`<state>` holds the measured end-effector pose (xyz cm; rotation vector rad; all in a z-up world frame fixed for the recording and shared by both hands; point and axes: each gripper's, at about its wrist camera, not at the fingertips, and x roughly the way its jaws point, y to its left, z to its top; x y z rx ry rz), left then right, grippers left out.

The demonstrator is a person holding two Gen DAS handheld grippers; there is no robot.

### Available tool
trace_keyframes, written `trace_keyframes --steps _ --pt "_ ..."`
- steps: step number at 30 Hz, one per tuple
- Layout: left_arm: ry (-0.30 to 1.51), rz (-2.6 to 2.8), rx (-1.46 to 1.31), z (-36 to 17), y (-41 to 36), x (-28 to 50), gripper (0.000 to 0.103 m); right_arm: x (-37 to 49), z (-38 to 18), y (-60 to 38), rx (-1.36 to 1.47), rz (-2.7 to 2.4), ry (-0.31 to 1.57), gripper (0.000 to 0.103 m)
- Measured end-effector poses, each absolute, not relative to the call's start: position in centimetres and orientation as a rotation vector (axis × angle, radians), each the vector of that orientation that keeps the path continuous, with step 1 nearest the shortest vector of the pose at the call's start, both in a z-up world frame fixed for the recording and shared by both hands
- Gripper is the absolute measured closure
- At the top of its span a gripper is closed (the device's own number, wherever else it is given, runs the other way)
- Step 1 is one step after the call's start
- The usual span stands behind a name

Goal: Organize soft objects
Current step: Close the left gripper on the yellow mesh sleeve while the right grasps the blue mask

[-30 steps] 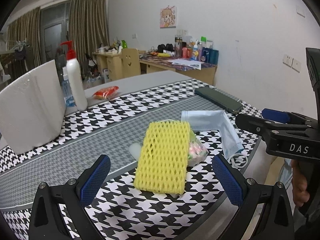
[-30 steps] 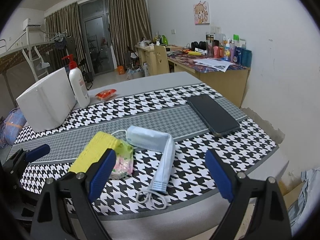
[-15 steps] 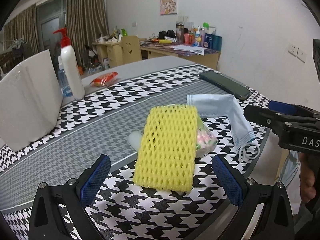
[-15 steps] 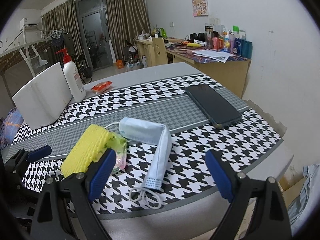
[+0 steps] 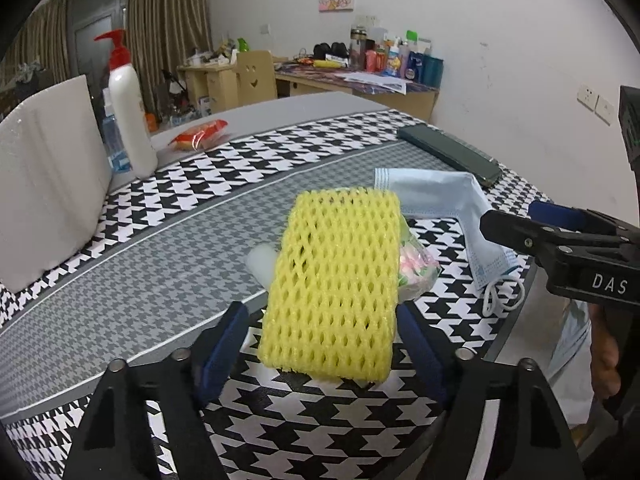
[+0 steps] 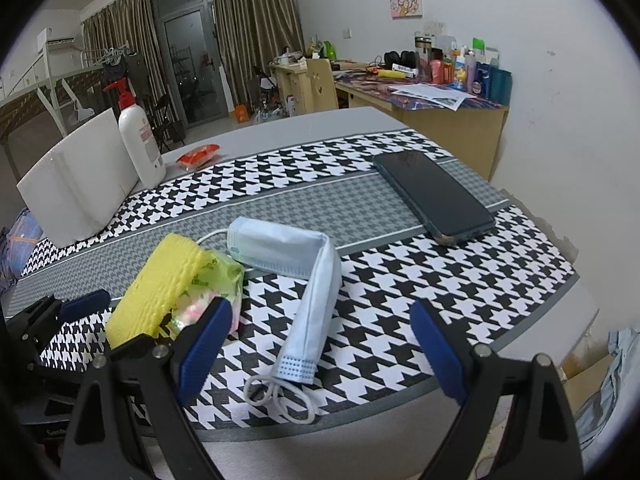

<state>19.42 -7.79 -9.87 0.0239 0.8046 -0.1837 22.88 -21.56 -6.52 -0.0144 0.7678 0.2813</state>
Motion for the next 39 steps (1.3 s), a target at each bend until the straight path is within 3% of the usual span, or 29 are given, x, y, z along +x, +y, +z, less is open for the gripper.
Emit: trace_keyframes --steps 2,6,13,16,19,24,26,31,39 --pt "0.813 -0.190 0.016 -10.0 -7.7 19.5 0.039 23.0 -6.6 -21.6 -0.017 0.283 0.773 0.010" --pt "0.819 -0.195 0.009 -10.2 -7.7 19.4 0.044 23.3 -6.8 -21.7 -0.019 0.283 0.782 0.010" --pt "0.805 -0.213 -0.034 -9.9 -6.8 19.0 0.062 23.9 -7.2 -21.3 -0.038 0.284 0.807 0.010" --pt "0.794 -0.222 -0.037 -9.7 -6.8 18.9 0.075 23.9 -7.3 -20.9 -0.055 0.287 0.808 0.010" --pt "0.777 -0.229 -0.033 -9.4 -6.8 18.5 0.091 24.0 -7.6 -20.7 -0.057 0.294 0.825 0.021" --pt "0.773 -0.229 -0.048 -9.3 -6.5 18.5 0.091 24.1 -8.2 -20.9 -0.047 0.293 0.857 0.040" --pt "0.768 -0.233 -0.055 -9.1 -6.4 18.3 0.091 24.2 -8.3 -21.0 -0.047 0.292 0.870 0.056" --pt "0.756 -0.239 -0.064 -8.6 -6.1 17.7 0.091 24.1 -8.3 -21.3 -0.041 0.278 0.876 0.080" --pt "0.730 -0.232 -0.081 -7.7 -5.2 16.8 0.091 23.7 -7.5 -22.0 0.004 0.271 0.854 0.089"
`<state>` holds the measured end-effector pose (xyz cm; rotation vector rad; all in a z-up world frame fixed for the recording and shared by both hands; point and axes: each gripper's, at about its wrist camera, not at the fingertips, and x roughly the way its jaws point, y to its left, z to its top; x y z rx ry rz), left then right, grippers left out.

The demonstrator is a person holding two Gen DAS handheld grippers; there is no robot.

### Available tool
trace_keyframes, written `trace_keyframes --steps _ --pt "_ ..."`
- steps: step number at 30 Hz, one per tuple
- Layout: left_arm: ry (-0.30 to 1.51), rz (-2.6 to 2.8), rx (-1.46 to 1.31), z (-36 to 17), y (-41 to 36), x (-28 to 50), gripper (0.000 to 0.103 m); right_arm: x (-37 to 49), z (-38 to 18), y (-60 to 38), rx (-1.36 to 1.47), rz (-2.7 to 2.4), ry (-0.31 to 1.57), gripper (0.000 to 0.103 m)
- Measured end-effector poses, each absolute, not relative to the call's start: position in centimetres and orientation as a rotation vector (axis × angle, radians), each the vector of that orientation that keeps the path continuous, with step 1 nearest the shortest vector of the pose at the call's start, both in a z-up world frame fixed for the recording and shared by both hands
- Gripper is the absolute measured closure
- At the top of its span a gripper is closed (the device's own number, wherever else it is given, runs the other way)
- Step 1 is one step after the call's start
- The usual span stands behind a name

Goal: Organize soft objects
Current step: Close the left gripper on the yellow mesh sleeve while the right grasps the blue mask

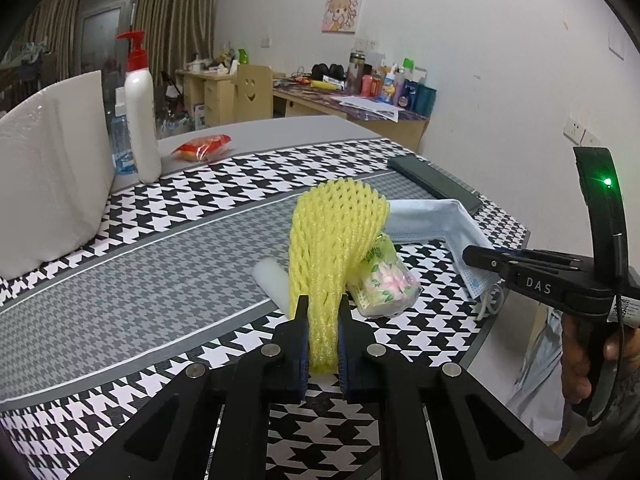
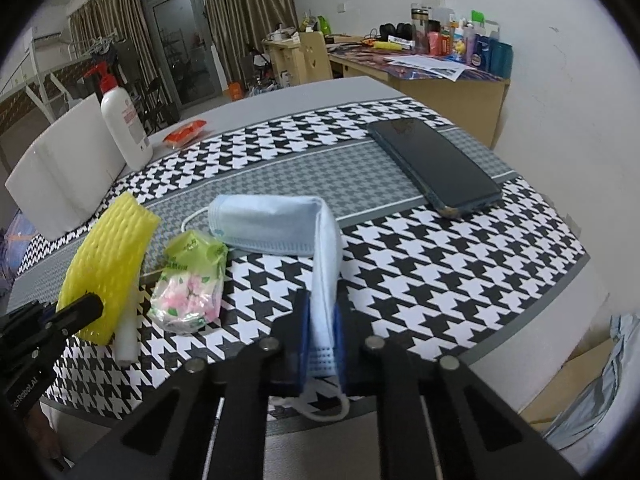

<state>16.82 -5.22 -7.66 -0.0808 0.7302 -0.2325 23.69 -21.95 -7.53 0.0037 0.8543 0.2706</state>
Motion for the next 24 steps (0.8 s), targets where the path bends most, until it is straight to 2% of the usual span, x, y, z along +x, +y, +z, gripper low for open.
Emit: trace_keyframes --steps 24 --pt "0.635 -0.181 -0.068 -4.6 -4.0 15.3 0.091 22.4 -2.2 -22.5 0.101 0.310 0.690 0.090"
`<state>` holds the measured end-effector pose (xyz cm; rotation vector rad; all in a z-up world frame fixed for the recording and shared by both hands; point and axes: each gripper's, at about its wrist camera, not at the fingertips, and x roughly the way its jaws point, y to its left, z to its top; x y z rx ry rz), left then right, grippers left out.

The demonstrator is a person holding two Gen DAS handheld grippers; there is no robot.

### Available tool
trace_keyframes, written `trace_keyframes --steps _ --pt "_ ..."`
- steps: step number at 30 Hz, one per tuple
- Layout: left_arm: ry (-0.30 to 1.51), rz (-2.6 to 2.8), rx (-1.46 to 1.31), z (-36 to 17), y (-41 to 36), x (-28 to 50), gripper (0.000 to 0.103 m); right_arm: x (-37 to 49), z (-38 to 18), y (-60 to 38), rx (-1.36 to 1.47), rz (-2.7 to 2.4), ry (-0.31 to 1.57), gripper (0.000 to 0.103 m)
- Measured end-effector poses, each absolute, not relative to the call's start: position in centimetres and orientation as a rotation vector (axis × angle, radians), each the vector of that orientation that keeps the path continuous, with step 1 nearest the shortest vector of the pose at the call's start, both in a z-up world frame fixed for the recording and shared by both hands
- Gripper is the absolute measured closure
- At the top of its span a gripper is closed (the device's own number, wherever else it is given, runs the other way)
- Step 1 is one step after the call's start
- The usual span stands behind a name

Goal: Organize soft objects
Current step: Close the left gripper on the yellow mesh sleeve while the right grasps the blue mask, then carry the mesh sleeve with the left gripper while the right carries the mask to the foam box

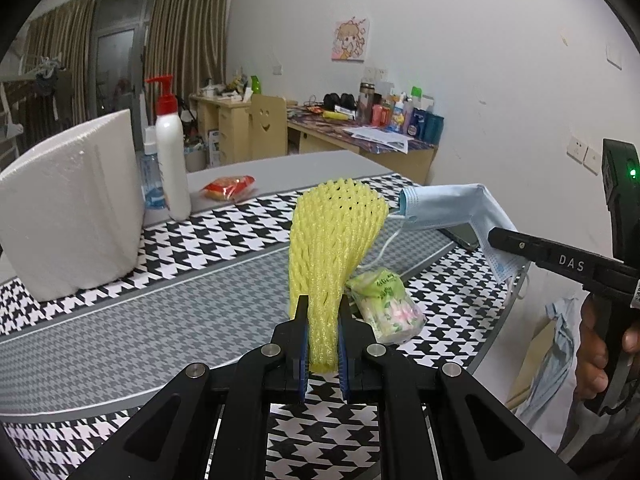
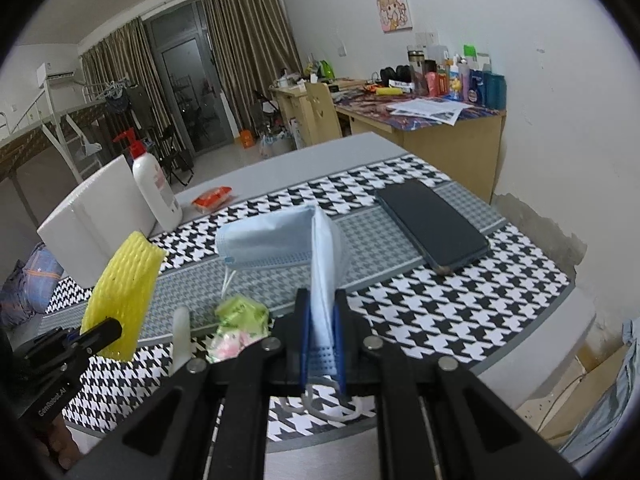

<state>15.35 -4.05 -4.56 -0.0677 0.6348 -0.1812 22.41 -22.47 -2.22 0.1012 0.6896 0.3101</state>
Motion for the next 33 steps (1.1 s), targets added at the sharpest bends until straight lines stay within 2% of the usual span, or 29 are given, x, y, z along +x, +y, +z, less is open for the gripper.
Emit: trace_keyframes --steps 33 --pt "0.543 -0.109 -0.070 -1.3 1.2 13.7 0.091 21.4 0.0 -16.7 0.093 0.423 0.608 0.089"
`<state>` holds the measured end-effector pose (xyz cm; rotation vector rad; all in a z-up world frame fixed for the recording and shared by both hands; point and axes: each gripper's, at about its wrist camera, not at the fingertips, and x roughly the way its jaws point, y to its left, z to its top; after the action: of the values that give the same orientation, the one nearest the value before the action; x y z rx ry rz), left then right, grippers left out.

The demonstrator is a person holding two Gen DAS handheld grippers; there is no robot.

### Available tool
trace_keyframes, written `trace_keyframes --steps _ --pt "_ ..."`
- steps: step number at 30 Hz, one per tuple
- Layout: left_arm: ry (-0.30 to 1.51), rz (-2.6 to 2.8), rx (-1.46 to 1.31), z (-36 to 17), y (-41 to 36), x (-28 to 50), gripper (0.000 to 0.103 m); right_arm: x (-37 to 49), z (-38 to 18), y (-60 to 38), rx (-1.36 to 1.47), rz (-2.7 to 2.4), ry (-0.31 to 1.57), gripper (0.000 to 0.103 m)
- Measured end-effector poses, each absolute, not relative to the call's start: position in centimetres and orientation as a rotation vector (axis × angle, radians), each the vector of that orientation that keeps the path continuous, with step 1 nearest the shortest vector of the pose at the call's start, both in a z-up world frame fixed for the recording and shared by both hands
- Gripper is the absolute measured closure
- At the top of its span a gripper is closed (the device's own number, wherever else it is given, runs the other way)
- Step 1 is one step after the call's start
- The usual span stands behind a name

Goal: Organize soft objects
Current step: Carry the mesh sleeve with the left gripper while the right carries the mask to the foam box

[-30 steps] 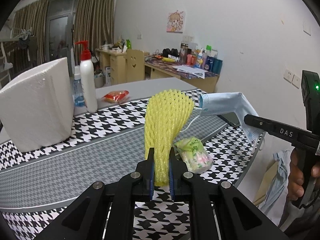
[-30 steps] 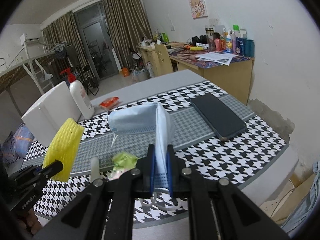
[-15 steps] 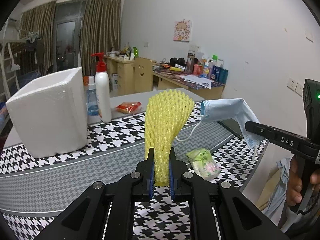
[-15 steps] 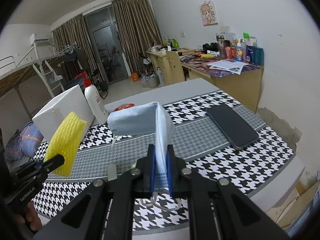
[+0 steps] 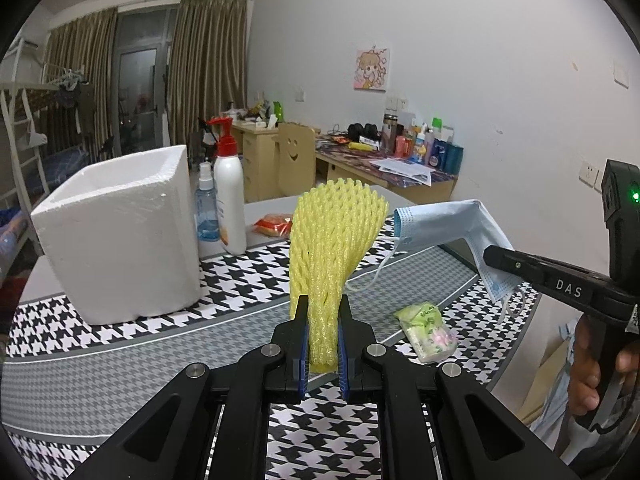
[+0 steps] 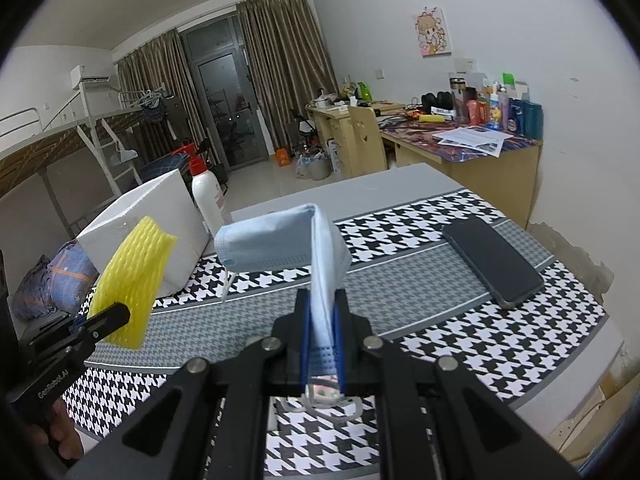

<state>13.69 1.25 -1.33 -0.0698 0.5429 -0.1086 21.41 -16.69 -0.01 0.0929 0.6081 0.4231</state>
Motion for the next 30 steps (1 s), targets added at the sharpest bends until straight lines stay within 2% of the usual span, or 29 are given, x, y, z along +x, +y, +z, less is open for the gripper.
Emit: trace_keyframes --steps 30 --pt "0.485 -0.011 -0.060 1.4 6.8 11.7 0.091 21.2 2.0 -10.7 0.066 0.534 0.561 0.089"
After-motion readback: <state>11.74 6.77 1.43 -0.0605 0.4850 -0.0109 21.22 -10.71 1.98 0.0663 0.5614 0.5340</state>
